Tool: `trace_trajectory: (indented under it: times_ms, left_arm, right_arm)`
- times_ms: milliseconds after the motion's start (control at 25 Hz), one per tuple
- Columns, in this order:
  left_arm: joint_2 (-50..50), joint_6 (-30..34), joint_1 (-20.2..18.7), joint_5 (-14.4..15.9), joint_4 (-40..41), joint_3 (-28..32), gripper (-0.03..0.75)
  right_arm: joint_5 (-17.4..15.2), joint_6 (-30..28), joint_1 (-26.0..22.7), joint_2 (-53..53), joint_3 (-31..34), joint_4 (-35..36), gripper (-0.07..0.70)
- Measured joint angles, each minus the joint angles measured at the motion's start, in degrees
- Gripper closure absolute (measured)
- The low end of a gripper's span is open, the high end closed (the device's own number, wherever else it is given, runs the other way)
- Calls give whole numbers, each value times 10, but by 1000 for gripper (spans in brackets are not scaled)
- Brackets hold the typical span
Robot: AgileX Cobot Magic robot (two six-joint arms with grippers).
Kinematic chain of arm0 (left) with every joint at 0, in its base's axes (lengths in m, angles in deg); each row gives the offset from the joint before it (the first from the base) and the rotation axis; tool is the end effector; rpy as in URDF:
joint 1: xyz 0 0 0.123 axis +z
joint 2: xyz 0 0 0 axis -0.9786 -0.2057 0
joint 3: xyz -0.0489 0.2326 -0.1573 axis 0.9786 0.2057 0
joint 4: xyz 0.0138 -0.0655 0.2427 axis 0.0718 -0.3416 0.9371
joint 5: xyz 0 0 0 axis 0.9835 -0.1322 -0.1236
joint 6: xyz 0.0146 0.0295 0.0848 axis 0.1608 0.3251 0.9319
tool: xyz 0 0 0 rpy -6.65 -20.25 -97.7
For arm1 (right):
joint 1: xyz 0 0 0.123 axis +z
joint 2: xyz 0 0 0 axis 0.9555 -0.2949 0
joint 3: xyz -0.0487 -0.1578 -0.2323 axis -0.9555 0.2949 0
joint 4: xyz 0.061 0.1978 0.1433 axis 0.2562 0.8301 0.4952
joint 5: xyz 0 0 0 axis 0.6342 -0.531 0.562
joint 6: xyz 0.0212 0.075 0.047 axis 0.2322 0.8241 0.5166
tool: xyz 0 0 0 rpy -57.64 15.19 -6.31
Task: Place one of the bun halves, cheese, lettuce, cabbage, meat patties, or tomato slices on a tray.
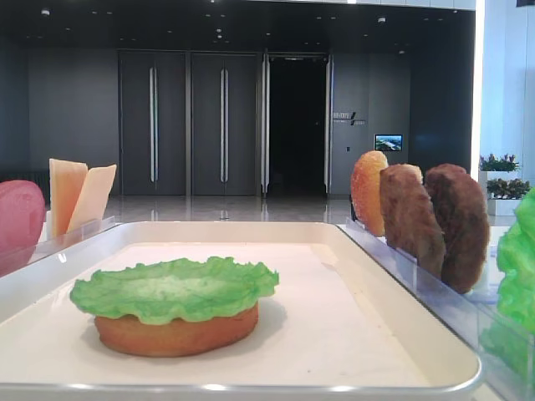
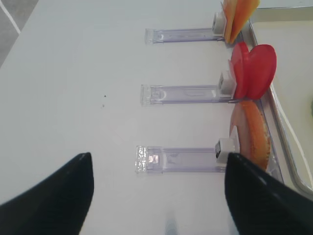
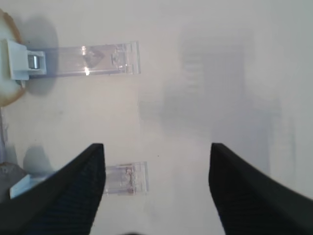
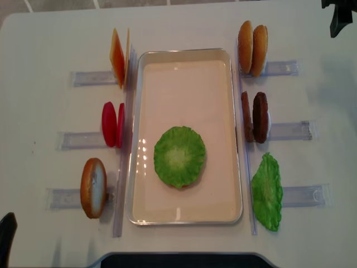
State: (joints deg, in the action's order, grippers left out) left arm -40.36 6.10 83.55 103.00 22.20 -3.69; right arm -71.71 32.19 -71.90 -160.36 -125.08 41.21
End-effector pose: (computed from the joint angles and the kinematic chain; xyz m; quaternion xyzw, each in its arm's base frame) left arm -0.0064 0.0015 0.2651 -0.0145 0.8693 0.0516 0.4914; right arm 0.3520 0.0072 0.3066 0.0025 0.9919 0.0099 0.1266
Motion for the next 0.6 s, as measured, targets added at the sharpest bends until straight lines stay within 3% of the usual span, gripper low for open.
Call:
trace_trajectory:
  times_ms: [600]
  left_arm:
    - [0,0,0,0,0,0,76]
  right_arm:
    - [-2,12,0,308,314,17,167]
